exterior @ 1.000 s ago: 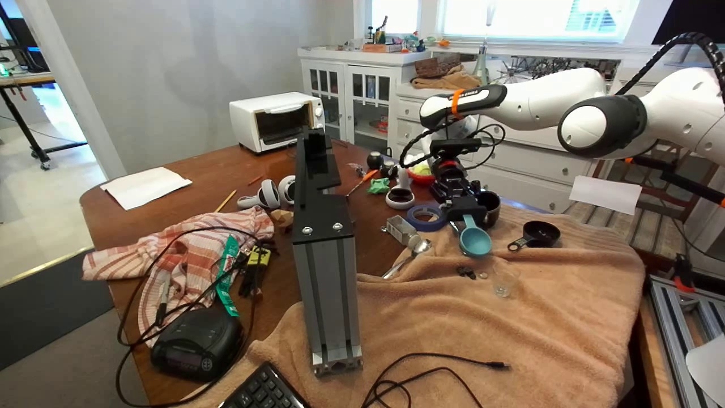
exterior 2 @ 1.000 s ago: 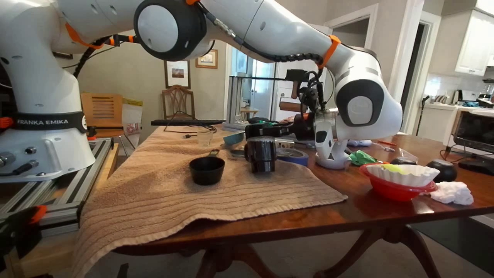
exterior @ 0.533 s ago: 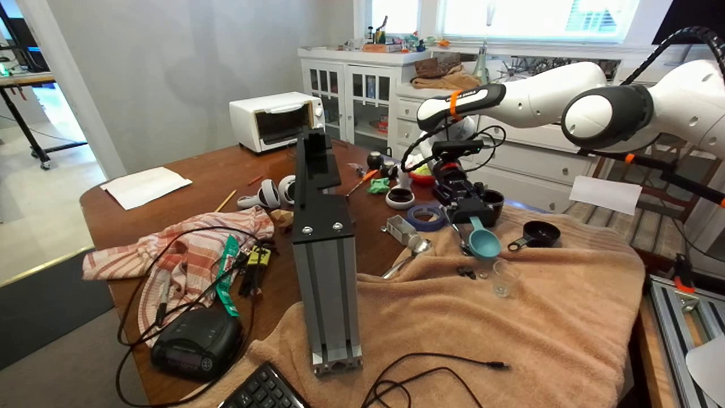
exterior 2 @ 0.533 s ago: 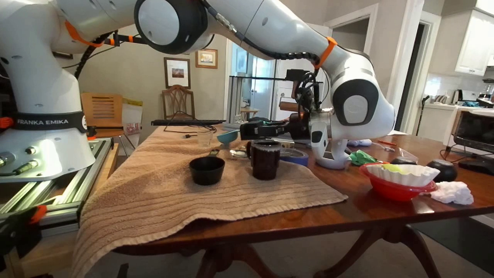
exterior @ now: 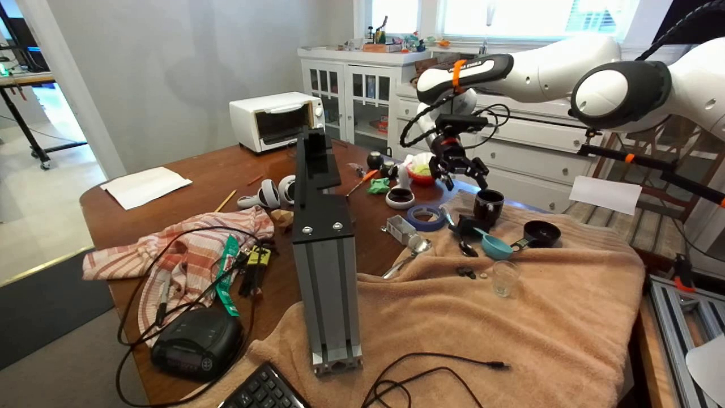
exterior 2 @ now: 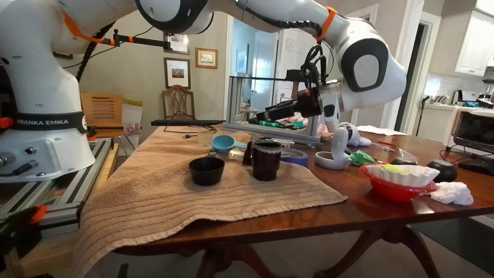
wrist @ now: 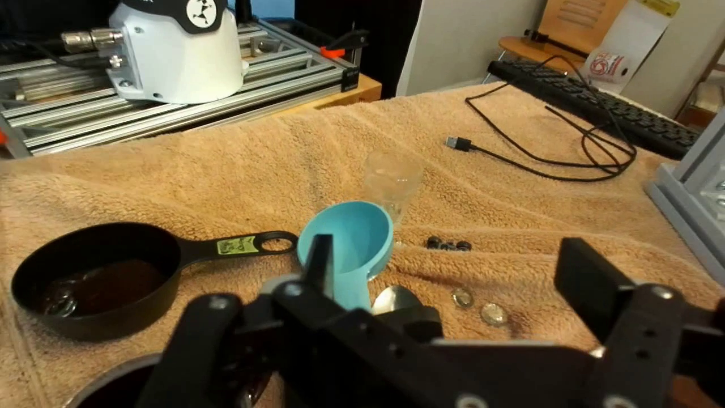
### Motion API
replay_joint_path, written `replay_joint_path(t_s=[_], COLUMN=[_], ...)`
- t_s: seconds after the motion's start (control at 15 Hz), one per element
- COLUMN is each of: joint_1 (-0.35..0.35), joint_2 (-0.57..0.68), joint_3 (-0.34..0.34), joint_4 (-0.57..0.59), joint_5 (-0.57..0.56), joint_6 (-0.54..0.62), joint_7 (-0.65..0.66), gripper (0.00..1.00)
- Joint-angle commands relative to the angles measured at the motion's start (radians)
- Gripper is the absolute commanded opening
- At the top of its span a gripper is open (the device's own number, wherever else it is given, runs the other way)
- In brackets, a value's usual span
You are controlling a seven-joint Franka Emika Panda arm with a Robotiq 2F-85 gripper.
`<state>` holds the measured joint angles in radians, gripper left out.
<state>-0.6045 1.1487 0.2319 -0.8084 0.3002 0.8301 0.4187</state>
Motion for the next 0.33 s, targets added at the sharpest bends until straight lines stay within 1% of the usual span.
replay_joint_path(t_s=[0.0, 0.2, 0.27], joint_1=[0.004, 0.02, 0.003], joint_2=[-0.086, -0.151, -0.102], joint_3=[-0.006, -0.027, -0.004], joint_4=[-0.021, -0.043, -0.001], joint_5=[-0.043, -0.104, -0.056], joint_6=[0.11, 0.215, 0.152], joint_7=[-0.073, -0.098, -0.056], gripper=[1.0, 1.0, 1.0])
